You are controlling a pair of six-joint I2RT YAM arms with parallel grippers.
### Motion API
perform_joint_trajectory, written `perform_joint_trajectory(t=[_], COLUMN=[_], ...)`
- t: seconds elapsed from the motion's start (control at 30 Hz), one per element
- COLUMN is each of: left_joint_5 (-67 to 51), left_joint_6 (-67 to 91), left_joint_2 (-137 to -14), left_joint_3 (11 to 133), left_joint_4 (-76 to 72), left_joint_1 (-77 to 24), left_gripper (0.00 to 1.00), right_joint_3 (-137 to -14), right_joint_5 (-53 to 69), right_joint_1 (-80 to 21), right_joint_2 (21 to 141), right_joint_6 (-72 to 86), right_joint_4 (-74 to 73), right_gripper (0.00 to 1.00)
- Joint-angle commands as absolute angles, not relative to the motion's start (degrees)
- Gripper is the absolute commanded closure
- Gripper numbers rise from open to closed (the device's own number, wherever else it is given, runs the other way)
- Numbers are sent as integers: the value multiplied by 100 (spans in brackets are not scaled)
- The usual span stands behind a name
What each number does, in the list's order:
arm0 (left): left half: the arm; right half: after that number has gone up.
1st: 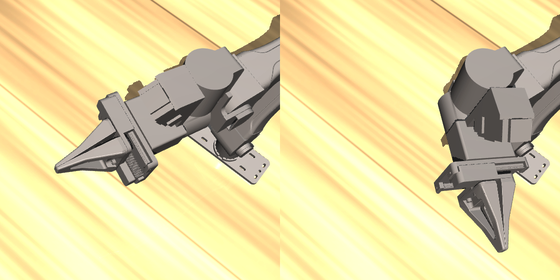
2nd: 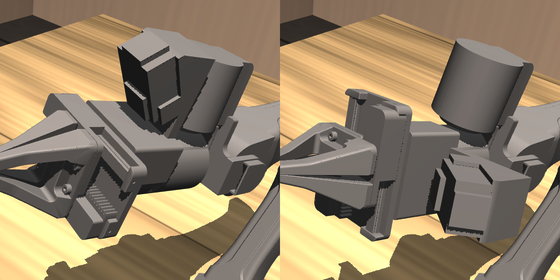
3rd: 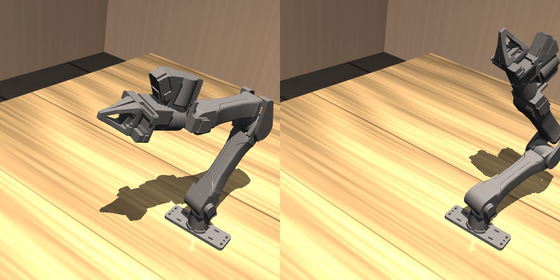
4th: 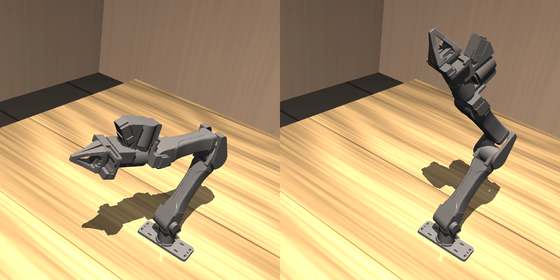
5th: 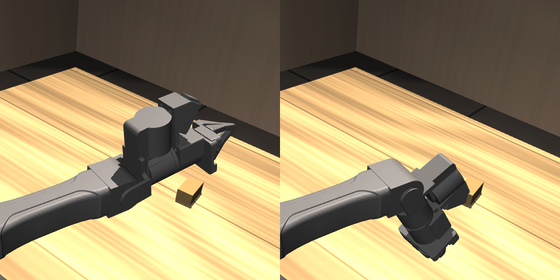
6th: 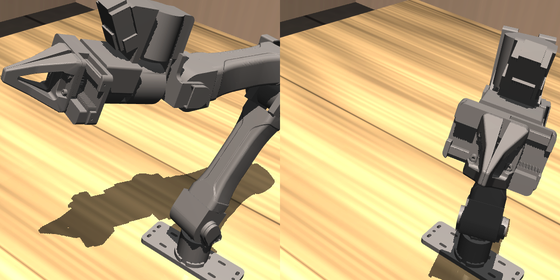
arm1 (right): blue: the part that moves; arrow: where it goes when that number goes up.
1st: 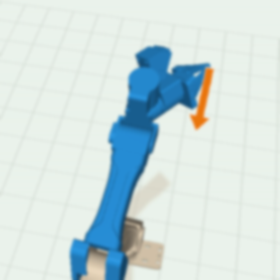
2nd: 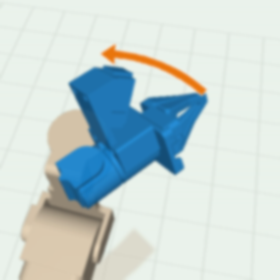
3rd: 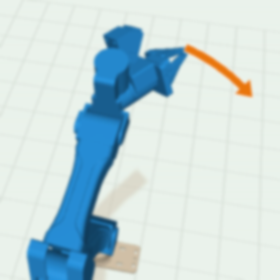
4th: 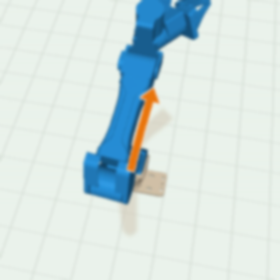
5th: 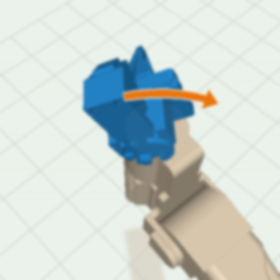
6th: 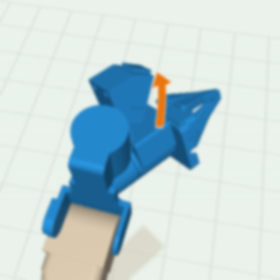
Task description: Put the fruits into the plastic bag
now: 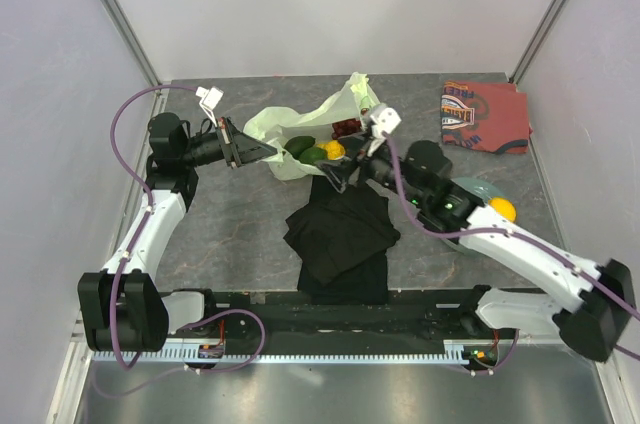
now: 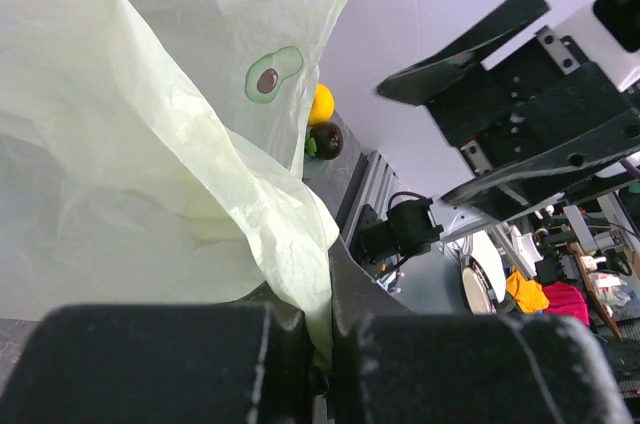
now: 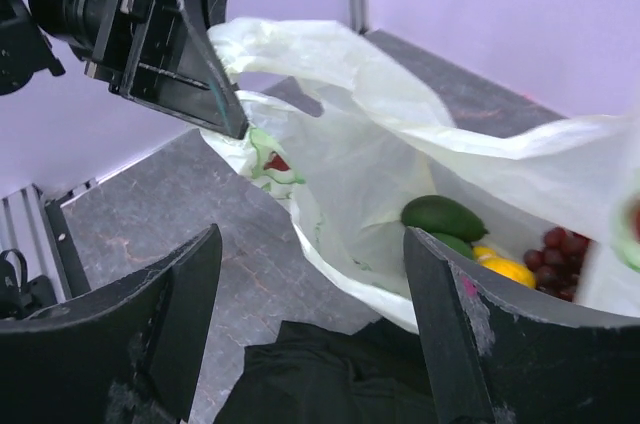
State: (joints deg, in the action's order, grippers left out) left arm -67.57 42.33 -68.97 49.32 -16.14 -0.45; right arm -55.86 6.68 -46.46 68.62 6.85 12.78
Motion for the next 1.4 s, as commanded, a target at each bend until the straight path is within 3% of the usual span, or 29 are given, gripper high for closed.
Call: perform_joint_trajectory(t=[0.0,0.23,0.37,0.67,0.97,1.37], left_joint_5=[-6785,-6768,-6759,-6768,-6759,-6767], left_joint_6=[4078,4087,4096,4087,4104,4113], left_joint_2=[-6891,-6899,-6908,-6917,-6917,-6917], left_joint_3=[5115,5124,5115,5106,5115,5107], left_joint_4=[-1696,-1696,-1696,-1696,-1696,-1696], left_joint_1=[-44,-44,-44,-35,-44,-44], left_gripper=[98,98,98,99,99,99], right_joint_3=[-5116,-4737,-4711,-4526,-4729,-4395], right_joint_5=[493,-701,-1730,-1351,-3294,-3253], right_joint_1=[-4151,-2734,-2190,499,835,1055], right_joint_2=[5916,5195,5194,6169,7004,7260], right_joint_6=[764,1335,1678,2407,3155,3006], right_joint_4=[1407,39,-833,-1880,-2794,-2531], right_gripper=[20,19,11,2,2,2])
